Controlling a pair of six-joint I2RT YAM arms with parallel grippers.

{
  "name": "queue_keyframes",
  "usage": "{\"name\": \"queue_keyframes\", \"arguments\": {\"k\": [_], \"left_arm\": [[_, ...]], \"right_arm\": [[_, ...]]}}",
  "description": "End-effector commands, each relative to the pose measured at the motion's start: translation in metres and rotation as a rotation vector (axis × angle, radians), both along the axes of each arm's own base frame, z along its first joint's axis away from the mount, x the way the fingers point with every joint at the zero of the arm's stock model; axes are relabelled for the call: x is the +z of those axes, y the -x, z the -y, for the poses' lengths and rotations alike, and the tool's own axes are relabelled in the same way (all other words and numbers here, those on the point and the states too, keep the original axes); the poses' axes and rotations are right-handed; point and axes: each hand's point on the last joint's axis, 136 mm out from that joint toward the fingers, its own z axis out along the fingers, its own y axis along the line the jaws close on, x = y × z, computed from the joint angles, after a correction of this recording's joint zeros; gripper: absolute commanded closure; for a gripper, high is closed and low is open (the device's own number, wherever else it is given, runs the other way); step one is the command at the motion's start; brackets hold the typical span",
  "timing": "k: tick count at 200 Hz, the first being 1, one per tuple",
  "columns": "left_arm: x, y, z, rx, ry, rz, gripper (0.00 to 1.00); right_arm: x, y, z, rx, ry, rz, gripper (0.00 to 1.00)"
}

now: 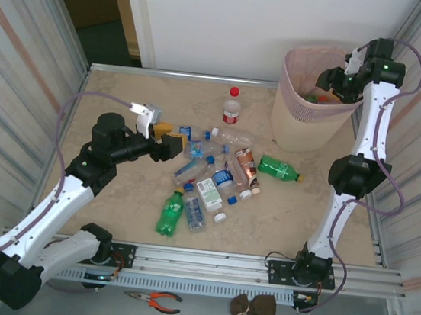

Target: Put the plastic bottles in the bin

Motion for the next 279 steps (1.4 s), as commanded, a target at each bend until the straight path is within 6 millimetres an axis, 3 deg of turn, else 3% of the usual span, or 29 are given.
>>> {"name": "queue_keyframes", "arguments": {"k": [1,66,120,146,181,205,279], "left_arm": [[0.025,0.004,-0.001,-0.013,0.025,0.064,0.24],[0.021,0.002,-0.004,0.001,0.007,0.048,0.24],[-0.008,-0.006,-0.009,0.043,-0.095,-0.065,0.27],[-0.032,-0.008,-0.012,0.063,-0.153,-0.163,0.29],[-0.07,0.006,-0.005,0.041,-0.274,-0.286,0.29],[-0.101,0.018,-0.012,0.104,-0.383,-0.4,0.3],[-0.184,0.084,-0.026,0.189,-0.6,-0.662,0.3]], "right_arm": [[0.022,0.007,-0.009,-0.012,-0.01,0.037,0.41],[0.074,0.018,-0.012,-0.052,0.007,0.167,0.42],[0.098,0.032,-0.035,-0.033,0.04,0.226,0.43],[0.108,0.043,-0.052,-0.01,0.041,0.256,0.43],[0.121,0.067,-0.075,0.012,0.072,0.275,0.42],[0.127,0.085,-0.095,0.043,0.097,0.296,0.41],[0.098,0.134,-0.138,0.114,0.075,0.275,0.41]]}}
